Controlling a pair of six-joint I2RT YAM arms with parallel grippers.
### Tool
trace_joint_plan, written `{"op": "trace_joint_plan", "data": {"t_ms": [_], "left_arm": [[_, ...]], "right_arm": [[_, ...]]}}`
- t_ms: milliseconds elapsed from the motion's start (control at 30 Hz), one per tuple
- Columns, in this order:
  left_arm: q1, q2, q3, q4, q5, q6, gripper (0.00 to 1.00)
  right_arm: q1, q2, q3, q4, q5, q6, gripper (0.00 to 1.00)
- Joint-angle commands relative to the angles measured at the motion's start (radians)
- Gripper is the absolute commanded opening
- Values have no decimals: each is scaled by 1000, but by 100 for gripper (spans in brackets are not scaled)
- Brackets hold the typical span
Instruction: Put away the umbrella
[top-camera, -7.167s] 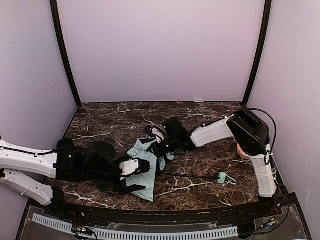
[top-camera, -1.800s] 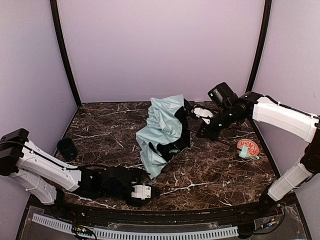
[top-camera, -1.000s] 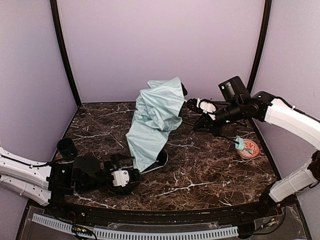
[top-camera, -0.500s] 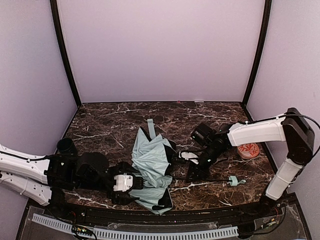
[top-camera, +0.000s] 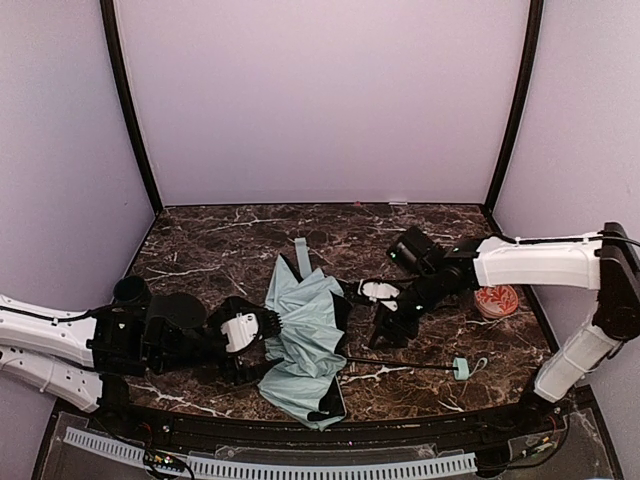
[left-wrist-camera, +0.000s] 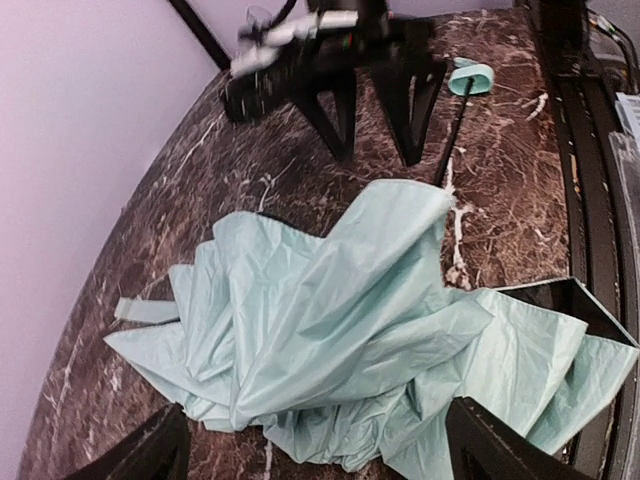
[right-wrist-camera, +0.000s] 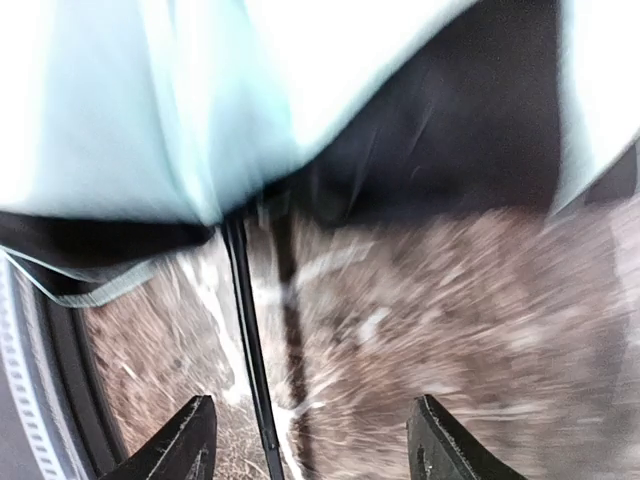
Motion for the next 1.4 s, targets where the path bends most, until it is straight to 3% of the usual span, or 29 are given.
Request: {"op": "trace_joint_plan", "data": {"t_ms": [0,167,300,400,533,567,667,700,733,833,1033,1200,1233,1300,1367], "left_arm": [[127,-7,29,-15,-5,-155,87],[154,8,13,46,92,-175,84],[157,91,29,45,106,-195,84],[167,133,19,105,85,-159,84],[188,173,9,190,118,-99,75],[189,183,5,212,133,-86,71],[189,198,-12,253,209,-49,56],[189,201,-21,268,231,-33,48],[189,204,-28,282,242,-22,38],[190,228,-38,296,240,-4,1],[192,258,-34,250,247,-25,0],[192,259,-33,256,284,-38,0],[192,262,-32,261,280,-41,0],[192,269,-35,289,255,-49,0],[192,276,-35,312,218,-58,0]], "right_arm": [[11,-158,73,72,-13,102,66],[20,-173,-8,441,-36,445,66],[-7,-54,29,536,-2,690,66],[1,30,39,601,-60,753,65],[2,121,47,654,-106,766,62],[1,137,55,668,-124,762,58],[-4,164,79,679,-141,752,17],[-11,165,76,682,-155,750,5],[-21,158,70,690,-171,748,0],[-57,121,45,693,-206,743,0],[-177,2,-9,665,-176,694,0],[-204,63,108,562,-165,587,0],[-205,82,151,548,-157,582,7],[-205,106,213,487,-133,573,31],[-205,92,226,411,-115,573,47]]}}
